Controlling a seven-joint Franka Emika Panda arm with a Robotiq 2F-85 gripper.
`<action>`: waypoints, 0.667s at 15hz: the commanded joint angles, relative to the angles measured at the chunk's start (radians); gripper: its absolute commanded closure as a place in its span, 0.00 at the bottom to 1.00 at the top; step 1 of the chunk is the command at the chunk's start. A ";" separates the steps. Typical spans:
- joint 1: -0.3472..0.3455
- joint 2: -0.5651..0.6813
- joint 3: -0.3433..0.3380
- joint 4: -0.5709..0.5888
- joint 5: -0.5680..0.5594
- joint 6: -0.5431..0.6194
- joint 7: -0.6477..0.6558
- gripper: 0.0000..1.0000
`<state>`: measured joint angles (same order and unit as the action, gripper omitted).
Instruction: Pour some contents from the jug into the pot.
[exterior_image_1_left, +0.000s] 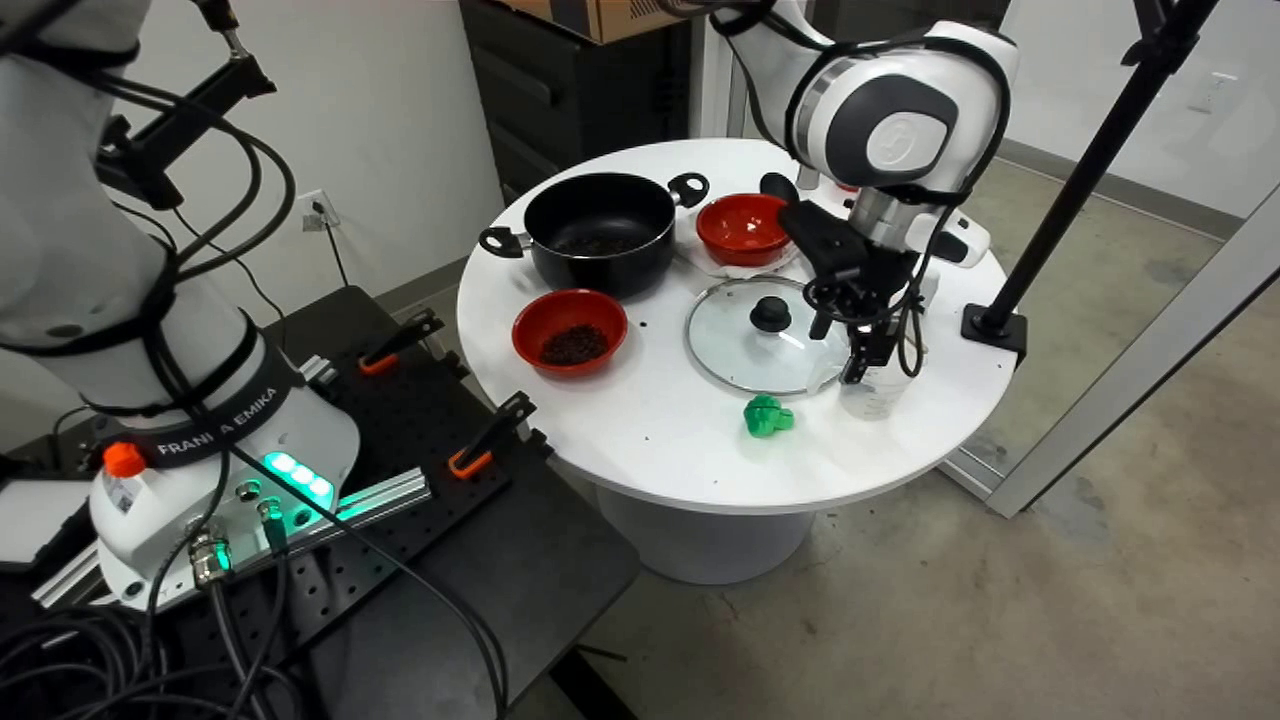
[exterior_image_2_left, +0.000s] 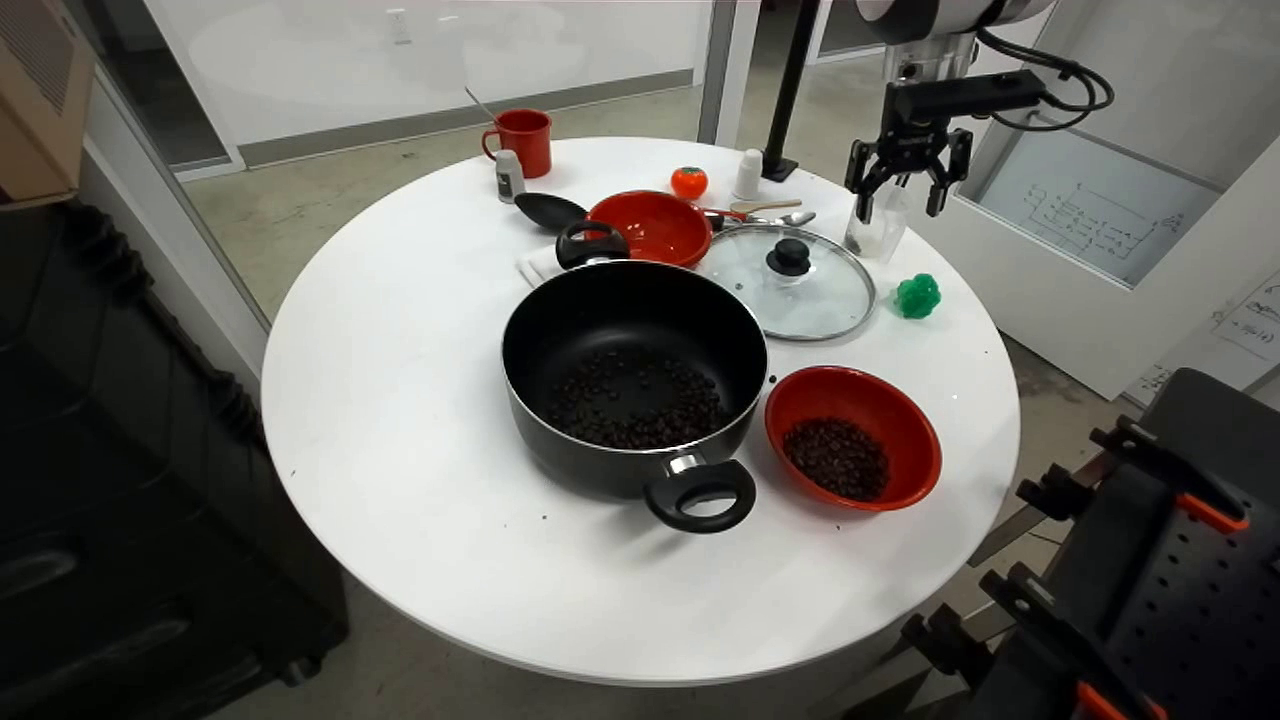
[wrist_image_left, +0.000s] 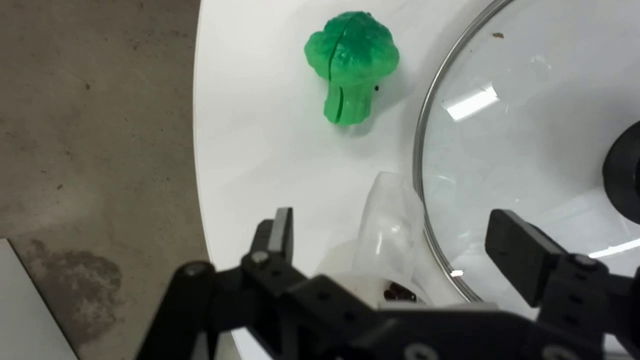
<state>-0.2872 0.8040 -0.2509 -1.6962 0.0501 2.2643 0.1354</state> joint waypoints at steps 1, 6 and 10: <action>0.009 0.043 -0.010 0.058 -0.020 -0.017 0.031 0.31; 0.009 0.073 -0.013 0.086 -0.026 -0.015 0.035 0.68; 0.012 0.071 -0.013 0.092 -0.029 -0.015 0.032 0.96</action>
<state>-0.2853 0.8626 -0.2552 -1.6351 0.0392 2.2645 0.1463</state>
